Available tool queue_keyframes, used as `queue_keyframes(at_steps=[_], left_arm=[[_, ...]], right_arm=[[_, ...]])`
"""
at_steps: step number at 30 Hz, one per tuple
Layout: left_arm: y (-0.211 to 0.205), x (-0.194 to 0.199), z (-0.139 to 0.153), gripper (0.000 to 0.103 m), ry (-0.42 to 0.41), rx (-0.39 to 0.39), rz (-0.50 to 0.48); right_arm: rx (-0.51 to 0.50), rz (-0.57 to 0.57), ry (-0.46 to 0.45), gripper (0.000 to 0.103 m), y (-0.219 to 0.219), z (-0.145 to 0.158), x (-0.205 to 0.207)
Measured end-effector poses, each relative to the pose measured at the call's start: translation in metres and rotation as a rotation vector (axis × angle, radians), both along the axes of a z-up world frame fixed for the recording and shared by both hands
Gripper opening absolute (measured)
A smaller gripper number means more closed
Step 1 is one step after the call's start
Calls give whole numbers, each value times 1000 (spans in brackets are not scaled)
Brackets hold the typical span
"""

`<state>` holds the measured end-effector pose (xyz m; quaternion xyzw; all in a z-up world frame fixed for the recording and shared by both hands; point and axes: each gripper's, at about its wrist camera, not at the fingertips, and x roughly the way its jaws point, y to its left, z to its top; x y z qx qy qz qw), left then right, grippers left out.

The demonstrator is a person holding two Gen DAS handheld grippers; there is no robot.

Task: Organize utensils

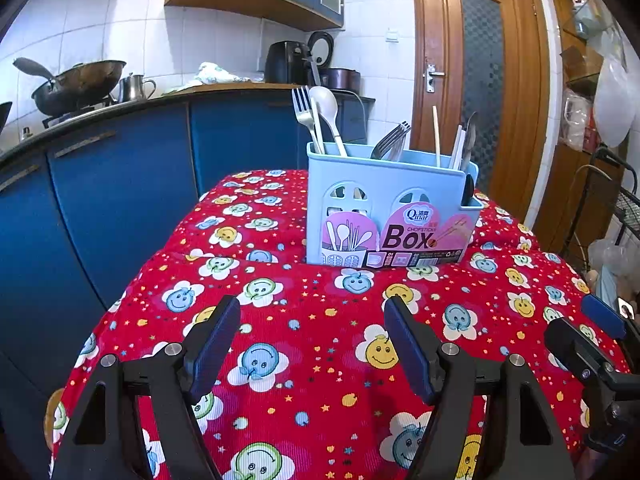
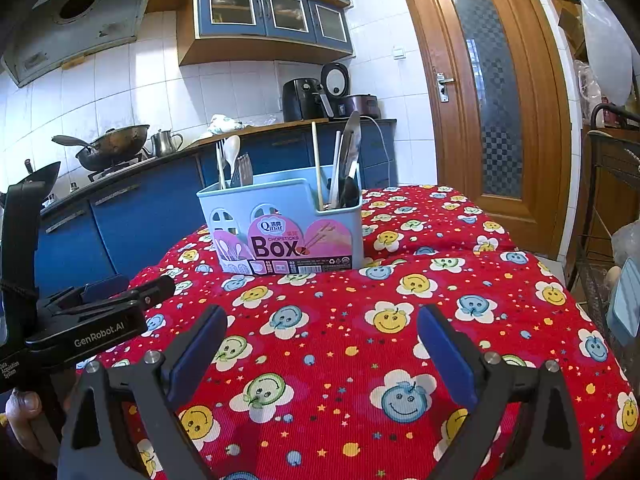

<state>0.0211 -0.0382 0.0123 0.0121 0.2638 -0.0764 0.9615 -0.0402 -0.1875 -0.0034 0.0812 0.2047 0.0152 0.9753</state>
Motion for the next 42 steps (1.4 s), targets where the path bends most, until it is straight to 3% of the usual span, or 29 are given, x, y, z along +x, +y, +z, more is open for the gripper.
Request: queue_keyframes(at_steps=[42], left_arm=[[0,-2,3,76,-7,-1,1]], right_arm=[[0,0,0,98,1,0,0]])
